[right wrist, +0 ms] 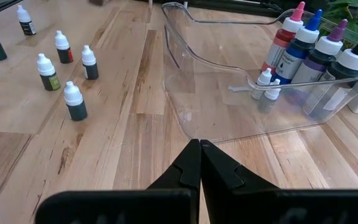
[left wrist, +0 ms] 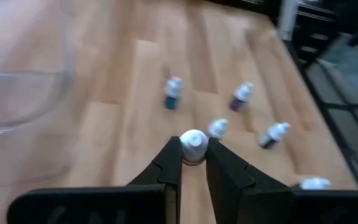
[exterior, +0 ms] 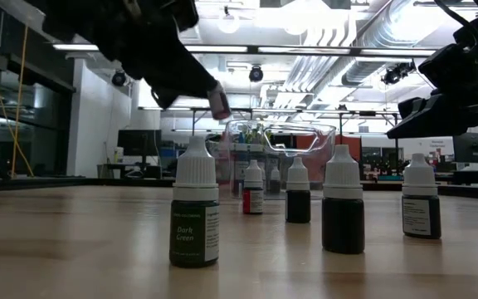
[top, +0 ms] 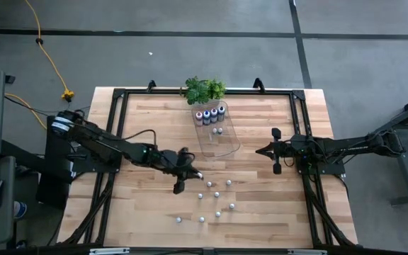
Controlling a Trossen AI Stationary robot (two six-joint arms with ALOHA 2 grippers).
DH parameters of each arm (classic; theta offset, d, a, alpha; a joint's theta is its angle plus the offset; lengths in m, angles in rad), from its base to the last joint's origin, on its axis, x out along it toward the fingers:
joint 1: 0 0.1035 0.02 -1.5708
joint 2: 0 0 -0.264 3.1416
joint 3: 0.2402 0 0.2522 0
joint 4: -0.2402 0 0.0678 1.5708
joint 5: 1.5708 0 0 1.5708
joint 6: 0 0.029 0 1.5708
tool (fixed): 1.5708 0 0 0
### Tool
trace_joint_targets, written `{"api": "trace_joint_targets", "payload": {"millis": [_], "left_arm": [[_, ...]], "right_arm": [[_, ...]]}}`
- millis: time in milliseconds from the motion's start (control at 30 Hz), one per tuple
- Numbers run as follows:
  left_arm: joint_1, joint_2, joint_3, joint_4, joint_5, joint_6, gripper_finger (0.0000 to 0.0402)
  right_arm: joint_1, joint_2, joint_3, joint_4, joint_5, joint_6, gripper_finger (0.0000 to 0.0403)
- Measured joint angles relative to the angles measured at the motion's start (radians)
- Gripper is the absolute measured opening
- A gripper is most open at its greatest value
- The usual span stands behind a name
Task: Pick & Place food coloring
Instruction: Put the small orange food coloring bottle into the transparent bin
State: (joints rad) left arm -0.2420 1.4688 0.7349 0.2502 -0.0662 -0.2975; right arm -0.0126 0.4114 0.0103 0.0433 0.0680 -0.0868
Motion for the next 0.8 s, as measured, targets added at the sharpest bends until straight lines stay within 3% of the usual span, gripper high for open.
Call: {"api": "trace_joint_targets", "payload": {"millis": [167, 400, 800], "left_arm": [[0.000, -0.111, 0.023, -0.143, -0.165, -0.003, 0.0041], [0.035, -0.158, 0.171, -0.375, -0.387, -0.041, 0.0041], [0.169, -0.077, 0.361, -0.583, -0.464, -0.151, 0.0041]], "right_arm": [[0.000, 0.000, 0.000, 0.002, 0.001, 0.000, 0.0000], [0.000, 0.001, 0.000, 0.003, 0.001, 0.000, 0.0000], [0.000, 0.001, 0.000, 0.004, 0.000, 0.000, 0.0000]]}}
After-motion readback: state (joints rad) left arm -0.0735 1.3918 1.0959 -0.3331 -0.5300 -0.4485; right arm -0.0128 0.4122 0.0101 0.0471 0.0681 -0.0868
